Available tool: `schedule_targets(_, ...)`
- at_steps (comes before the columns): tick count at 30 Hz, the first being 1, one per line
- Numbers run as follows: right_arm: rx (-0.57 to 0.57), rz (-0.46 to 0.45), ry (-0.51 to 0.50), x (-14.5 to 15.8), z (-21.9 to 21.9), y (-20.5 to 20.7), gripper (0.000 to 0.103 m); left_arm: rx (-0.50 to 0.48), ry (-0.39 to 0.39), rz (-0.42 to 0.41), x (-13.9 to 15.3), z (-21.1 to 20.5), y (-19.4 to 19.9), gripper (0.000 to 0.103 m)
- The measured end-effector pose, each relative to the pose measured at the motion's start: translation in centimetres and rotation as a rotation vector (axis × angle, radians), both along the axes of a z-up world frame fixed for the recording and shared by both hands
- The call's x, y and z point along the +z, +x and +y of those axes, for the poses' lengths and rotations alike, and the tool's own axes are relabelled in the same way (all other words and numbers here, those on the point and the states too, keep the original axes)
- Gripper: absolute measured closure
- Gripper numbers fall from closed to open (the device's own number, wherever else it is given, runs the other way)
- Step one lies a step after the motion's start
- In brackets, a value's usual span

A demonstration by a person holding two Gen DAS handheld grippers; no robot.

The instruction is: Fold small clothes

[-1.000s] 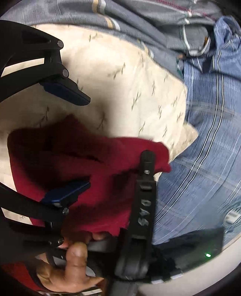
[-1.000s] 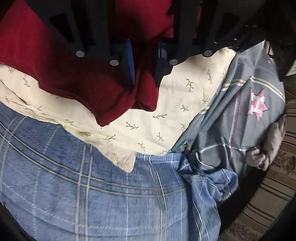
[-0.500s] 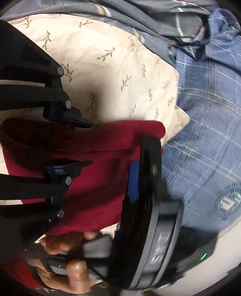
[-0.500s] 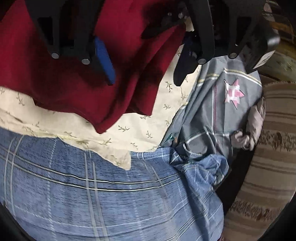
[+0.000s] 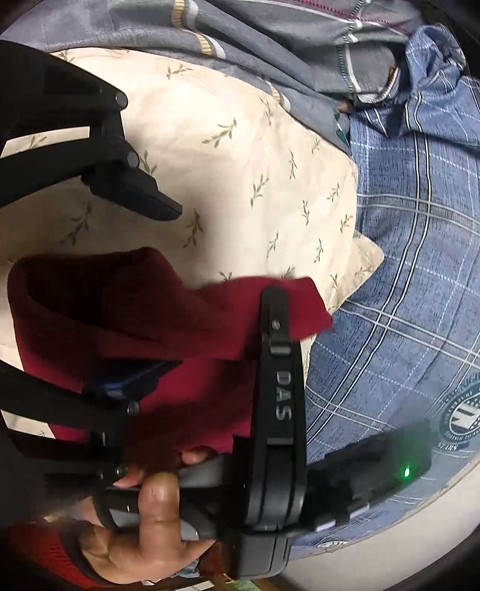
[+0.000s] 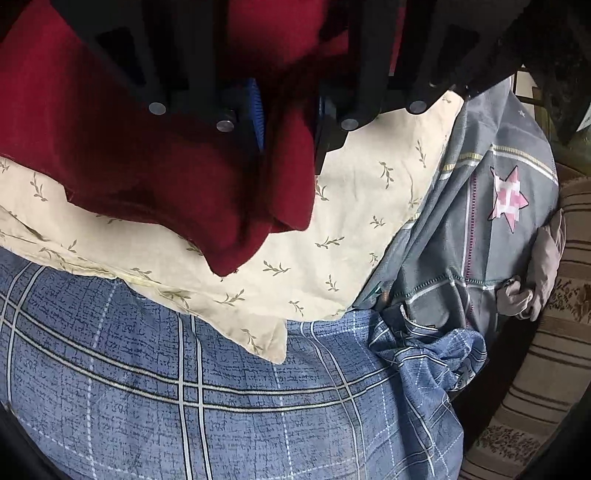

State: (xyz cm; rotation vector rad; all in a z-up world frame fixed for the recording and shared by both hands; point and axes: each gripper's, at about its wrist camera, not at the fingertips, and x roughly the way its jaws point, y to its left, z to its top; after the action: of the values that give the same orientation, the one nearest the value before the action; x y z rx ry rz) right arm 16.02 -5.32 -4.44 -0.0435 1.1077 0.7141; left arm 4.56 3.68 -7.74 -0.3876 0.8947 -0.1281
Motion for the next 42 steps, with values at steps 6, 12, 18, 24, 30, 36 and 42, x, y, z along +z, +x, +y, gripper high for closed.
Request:
schedule_targets(6, 0.000, -0.003, 0.023, -0.4, -0.2, -0.1, 0.081, 0.019, 0.010, 0.027, -0.8, -0.1, -0.2, 0.027)
schedule_targets(12, -0.007, 0.000, 0.038, -0.6, -0.2, 0.0, 0.081, 0.021, 0.015, 0.029, -1.0, -0.2, 0.1, 0.027)
schedule_targets(18, -0.020, 0.003, 0.054, -0.5, -0.5, -0.2, 0.081, 0.006, 0.005, 0.032, -1.3, -0.3, 0.1, 0.028)
schedule_targets(24, -0.034, -0.034, 0.116, 1.1, -2.0, -1.2, 0.084, -0.098, -0.056, 0.030, -0.5, -1.4, -0.2, 0.075)
schedule_targets(30, -0.051, -0.090, 0.202, 5.6, -6.9, -2.4, 0.085, -0.170, -0.105, -0.057, 4.1, -4.2, -2.0, 0.078)
schedule_targets(36, -0.121, -0.181, 0.219, 9.4, -14.7, -3.4, 0.085, -0.310, -0.068, -0.108, 9.3, -11.2, -2.3, 0.078)
schedule_targets(42, -0.243, -0.193, 0.189, 9.2, -23.6, -4.1, 0.085, -0.436, -0.029, -0.099, 10.0, -19.8, -0.2, 0.081)
